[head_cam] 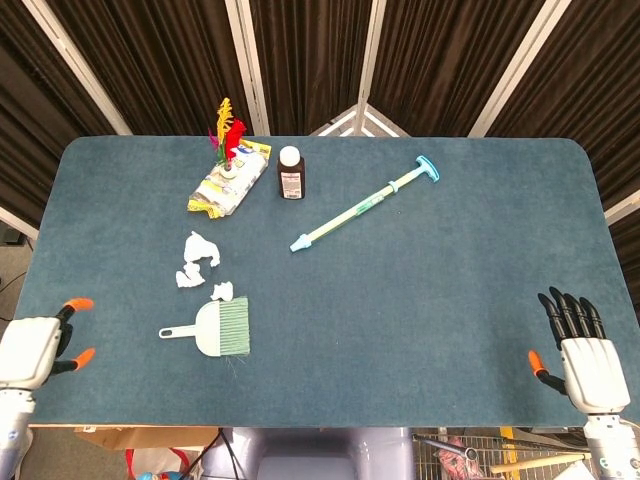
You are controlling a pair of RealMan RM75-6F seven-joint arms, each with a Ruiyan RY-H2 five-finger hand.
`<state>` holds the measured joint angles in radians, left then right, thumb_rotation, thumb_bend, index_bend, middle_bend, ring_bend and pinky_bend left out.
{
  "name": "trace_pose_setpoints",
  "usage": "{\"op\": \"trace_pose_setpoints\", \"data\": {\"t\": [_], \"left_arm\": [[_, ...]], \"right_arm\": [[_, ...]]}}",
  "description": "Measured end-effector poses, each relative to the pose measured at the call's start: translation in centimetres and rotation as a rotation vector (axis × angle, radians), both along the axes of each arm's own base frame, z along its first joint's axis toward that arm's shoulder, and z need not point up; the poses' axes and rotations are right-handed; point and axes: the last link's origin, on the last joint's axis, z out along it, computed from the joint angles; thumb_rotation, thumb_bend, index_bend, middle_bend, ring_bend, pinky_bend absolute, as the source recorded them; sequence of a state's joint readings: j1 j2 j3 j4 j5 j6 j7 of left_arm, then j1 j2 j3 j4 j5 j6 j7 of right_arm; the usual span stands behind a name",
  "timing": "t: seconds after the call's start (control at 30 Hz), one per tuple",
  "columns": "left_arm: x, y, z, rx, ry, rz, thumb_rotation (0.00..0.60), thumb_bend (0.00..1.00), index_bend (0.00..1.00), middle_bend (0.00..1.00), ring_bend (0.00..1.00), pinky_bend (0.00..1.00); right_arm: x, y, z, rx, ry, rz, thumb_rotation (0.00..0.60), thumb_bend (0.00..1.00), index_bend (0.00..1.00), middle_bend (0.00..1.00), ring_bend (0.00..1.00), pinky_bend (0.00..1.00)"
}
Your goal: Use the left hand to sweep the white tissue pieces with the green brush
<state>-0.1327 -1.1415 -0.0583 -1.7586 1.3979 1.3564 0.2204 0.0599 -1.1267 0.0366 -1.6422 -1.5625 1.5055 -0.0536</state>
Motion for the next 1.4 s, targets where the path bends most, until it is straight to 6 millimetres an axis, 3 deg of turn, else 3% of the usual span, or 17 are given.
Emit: {"op": "trace_pose_setpoints", "data": {"t": [0.27, 0.73, 1.27, 1.4], "left_arm": [[1.5, 2.8, -3.2, -0.106, 0.024, 0.106, 0.6, 0.34, 0.47, 1.0, 1.0, 1.0], [5.5, 6.1, -11.7, -0.263, 0.047, 0.193, 0.6, 0.45, 0.43, 1.0, 1.0, 1.0], [6.3, 6.8, -14.6, -0.293, 0.049, 0.224, 0.6, 0.45, 0.44, 1.0, 1.0, 1.0], [6.2, 6.4, -14.9, -0.303, 0.051, 0.225, 0.6, 0.48, 0.5, 1.0, 1.0, 1.0]], "right_arm": [[0.0, 0.0, 0.1, 0.002, -0.01, -0.001, 0.6, 0.38, 0.0, 0.0, 0.0, 0.0], [0.0, 0.0, 0.2, 0.002, -0.031, -0.003, 0.6, 0.38, 0.0, 0.0, 0.0, 0.0], [0.1, 0.0, 0.2, 0.004, -0.035, -0.002, 0.6, 0.38, 0.0, 0.0, 0.0, 0.0], [0.1, 0.0, 0.2, 0.005, -0.034, -0.003, 0.6, 0.38, 0.0, 0.0, 0.0, 0.0]]}}
